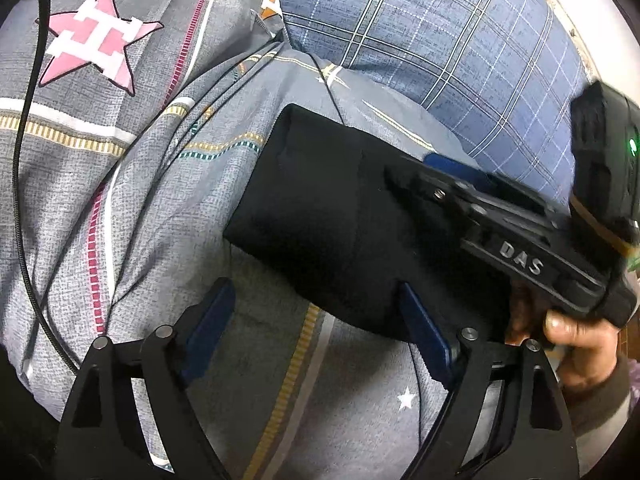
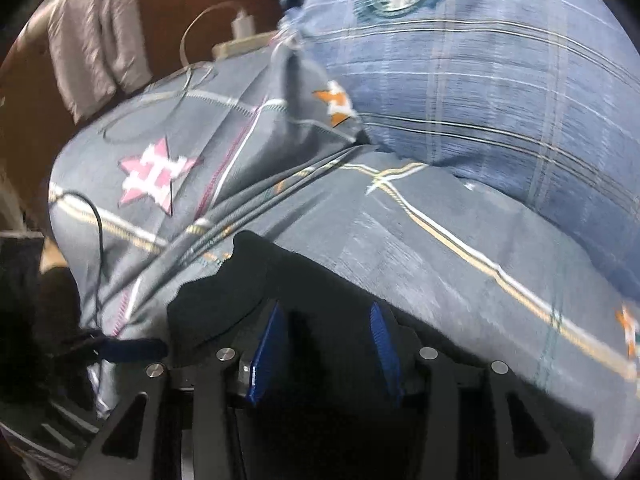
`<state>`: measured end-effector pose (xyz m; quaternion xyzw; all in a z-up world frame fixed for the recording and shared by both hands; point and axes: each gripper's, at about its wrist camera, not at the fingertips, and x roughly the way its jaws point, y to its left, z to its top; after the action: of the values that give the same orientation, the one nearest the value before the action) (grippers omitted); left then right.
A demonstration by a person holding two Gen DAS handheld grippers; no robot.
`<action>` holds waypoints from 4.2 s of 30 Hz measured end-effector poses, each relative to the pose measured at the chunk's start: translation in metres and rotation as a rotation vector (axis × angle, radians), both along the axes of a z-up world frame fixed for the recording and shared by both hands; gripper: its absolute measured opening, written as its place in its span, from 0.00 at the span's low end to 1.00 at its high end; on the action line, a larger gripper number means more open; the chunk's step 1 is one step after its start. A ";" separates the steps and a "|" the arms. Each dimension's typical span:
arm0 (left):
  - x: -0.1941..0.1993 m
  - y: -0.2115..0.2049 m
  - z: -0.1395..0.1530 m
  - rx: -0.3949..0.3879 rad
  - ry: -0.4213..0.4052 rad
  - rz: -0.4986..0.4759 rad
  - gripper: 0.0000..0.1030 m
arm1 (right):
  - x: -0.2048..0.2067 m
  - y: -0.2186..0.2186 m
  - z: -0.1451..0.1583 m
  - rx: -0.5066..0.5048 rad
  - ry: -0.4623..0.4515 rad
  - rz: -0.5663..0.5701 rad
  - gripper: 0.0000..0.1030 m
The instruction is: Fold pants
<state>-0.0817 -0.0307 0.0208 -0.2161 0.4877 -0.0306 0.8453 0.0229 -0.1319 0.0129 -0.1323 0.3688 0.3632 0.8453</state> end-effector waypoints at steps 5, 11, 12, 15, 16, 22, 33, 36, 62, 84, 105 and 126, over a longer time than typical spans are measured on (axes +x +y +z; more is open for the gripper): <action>0.002 -0.004 0.000 -0.002 0.003 0.003 0.89 | 0.019 0.018 0.001 -0.050 0.015 0.124 0.44; 0.009 -0.006 -0.001 0.005 0.006 -0.002 0.89 | 0.031 0.042 -0.006 -0.125 0.057 0.280 0.48; 0.010 -0.006 -0.001 0.008 0.006 -0.002 0.89 | 0.033 0.045 -0.009 -0.141 0.064 0.295 0.48; 0.014 -0.005 -0.002 0.012 0.005 0.001 0.90 | 0.037 0.048 -0.013 -0.145 0.083 0.322 0.50; 0.015 -0.006 -0.002 0.013 0.004 0.002 0.90 | 0.038 0.049 -0.015 -0.145 0.089 0.327 0.50; 0.022 -0.009 -0.001 0.014 -0.001 -0.021 0.98 | 0.048 0.053 -0.023 -0.119 0.147 0.338 0.54; 0.022 -0.004 0.005 0.003 -0.059 -0.038 0.74 | 0.041 0.049 -0.021 -0.054 0.149 0.296 0.29; 0.021 -0.004 0.007 -0.014 -0.065 -0.060 0.51 | 0.032 0.038 -0.007 -0.003 0.102 0.278 0.24; 0.033 -0.175 0.044 0.007 -0.252 -0.608 0.30 | -0.006 -0.225 0.030 0.393 0.038 -0.299 0.13; 0.058 -0.113 0.022 0.087 -0.195 -0.530 0.64 | -0.034 -0.234 -0.011 0.643 0.285 -0.442 0.57; 0.039 -0.115 0.011 0.052 -0.189 -0.570 0.64 | -0.042 -0.215 -0.012 0.481 0.300 -0.518 0.23; 0.073 -0.210 0.058 -0.055 -0.206 -0.698 0.65 | -0.097 -0.322 0.033 0.534 0.031 -0.699 0.11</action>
<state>-0.0087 -0.2411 0.0790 -0.0552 0.4435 -0.3519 0.8225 -0.0744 -0.4539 0.0461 0.2291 0.2972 0.1398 0.9163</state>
